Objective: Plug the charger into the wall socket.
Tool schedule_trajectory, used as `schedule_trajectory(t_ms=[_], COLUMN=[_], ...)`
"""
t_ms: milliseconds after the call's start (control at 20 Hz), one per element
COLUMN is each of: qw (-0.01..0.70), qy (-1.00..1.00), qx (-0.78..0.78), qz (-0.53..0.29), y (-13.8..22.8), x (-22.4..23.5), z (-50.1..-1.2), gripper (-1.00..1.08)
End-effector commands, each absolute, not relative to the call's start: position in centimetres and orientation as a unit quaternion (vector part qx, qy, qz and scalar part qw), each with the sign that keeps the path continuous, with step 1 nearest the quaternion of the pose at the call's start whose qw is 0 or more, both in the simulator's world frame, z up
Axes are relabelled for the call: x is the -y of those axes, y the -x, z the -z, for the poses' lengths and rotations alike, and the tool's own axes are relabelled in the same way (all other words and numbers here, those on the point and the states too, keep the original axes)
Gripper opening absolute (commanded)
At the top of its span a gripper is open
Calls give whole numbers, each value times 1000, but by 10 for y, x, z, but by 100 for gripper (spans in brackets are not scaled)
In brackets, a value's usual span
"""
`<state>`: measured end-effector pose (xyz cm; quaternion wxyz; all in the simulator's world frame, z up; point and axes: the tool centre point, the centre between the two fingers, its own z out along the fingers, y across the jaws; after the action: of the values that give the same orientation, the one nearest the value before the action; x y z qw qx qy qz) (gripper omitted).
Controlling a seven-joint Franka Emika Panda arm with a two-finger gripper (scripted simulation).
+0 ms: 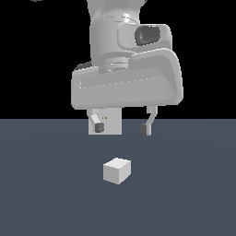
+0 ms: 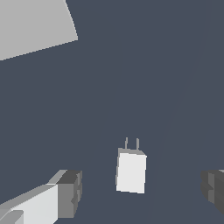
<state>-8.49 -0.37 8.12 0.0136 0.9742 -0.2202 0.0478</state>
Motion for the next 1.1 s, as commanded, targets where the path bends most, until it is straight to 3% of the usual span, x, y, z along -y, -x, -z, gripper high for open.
schedule_trajectory(t_ms=[0,1050], qw=[15,17], qy=[-970,-961], qx=[238,269], qz=[-53,-61], y=[90,100], x=[3,-1], z=[-75,-46], gripper=[100,100])
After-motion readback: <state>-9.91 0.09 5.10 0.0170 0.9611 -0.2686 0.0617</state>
